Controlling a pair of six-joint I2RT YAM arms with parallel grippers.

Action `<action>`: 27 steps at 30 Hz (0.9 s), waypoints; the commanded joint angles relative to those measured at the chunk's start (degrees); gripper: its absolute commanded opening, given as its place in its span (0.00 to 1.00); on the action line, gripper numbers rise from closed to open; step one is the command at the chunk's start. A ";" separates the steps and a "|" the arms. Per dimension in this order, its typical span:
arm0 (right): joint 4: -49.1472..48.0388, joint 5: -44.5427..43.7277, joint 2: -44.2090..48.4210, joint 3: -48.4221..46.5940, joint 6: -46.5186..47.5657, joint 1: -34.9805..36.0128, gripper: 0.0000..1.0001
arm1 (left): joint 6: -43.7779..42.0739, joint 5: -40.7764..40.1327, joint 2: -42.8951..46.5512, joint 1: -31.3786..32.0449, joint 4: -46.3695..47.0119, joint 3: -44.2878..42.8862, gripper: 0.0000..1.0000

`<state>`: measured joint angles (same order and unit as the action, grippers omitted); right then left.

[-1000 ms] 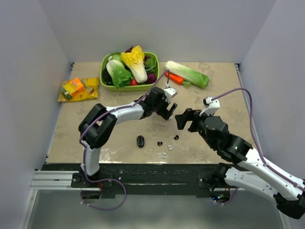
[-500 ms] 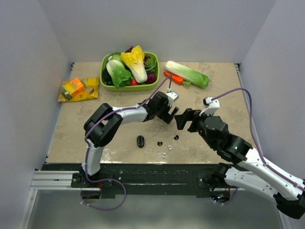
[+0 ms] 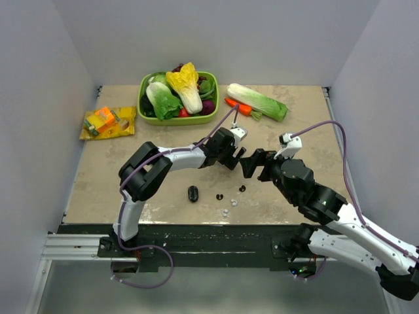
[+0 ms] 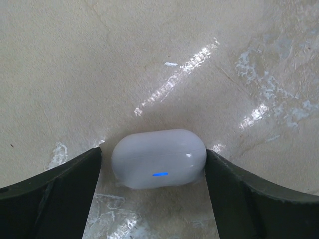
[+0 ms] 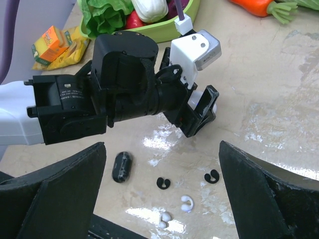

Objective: Insert the wireless bluetooth earbuds into the charging case
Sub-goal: Pick up the charging case at the center of the board.

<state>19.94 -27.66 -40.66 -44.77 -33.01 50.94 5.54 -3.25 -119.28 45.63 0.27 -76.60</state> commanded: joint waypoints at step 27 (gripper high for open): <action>1.41 -0.64 3.22 0.48 -2.05 -0.05 0.98 | 13.18 -10.55 -1.13 2.62 -7.39 -0.48 0.93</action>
<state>21.63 -27.66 -38.79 -44.60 -33.87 50.94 14.28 -11.66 -120.01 47.57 -0.67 -77.36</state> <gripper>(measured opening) 0.982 0.938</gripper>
